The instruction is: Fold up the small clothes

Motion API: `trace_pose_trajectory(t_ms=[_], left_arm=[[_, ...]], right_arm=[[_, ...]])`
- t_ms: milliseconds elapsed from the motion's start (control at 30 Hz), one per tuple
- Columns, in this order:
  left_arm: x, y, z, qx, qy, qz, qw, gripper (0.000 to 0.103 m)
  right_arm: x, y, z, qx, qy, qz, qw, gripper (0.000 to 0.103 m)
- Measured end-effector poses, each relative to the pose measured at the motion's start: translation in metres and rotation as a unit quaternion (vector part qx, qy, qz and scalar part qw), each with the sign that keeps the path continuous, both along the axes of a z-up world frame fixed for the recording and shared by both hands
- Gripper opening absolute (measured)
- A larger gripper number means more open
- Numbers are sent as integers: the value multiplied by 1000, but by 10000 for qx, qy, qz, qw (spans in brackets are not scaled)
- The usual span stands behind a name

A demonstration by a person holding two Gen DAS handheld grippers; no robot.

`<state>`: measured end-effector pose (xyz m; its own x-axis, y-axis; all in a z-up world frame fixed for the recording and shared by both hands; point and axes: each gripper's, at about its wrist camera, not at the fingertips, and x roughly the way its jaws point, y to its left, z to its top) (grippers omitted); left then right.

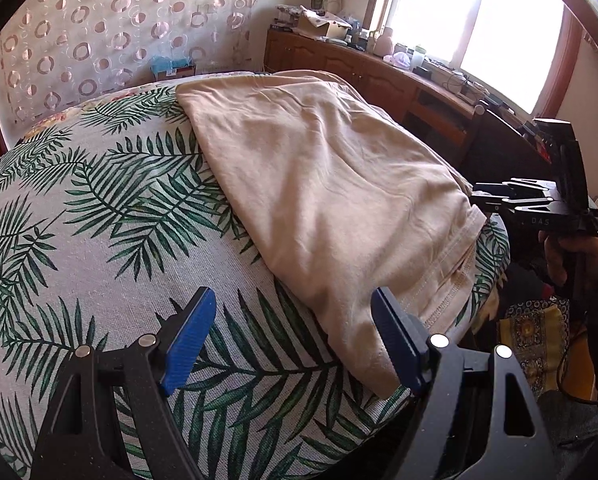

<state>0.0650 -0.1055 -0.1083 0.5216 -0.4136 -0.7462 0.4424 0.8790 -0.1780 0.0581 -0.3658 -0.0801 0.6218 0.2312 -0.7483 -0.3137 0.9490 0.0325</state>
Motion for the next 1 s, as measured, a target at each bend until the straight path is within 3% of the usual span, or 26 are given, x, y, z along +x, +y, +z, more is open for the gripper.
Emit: trace_pose_trajectory(t_ms=[233,433,633,800,867,1000], left_arm=[[1,-3,-4,64,49,-14,10000,80],[0,-4,-4,112,12,-9,9999,80],[-1,-6,-5,169,-41,-11,9998,80],[-4,-7,-4,101,-44,-119,9999,80],[-6,-6,-3,-1,-35,-162,9999,80],[-7,-3,-1,-124,-54,-114,9998,69]], right_arm=[[-3,0,-1,-135,-37,-15,9999,48],[-2,-2,-3,-86,-32,-153,9998,55],[-8,15,-5,-68,-34,242,9997,55],[-9,16,-6,21,-61,401,9992,38],[-12,17,-6,77,-72,501,9987,18],[-17,24,-6,-23,-152,563,9983,10]])
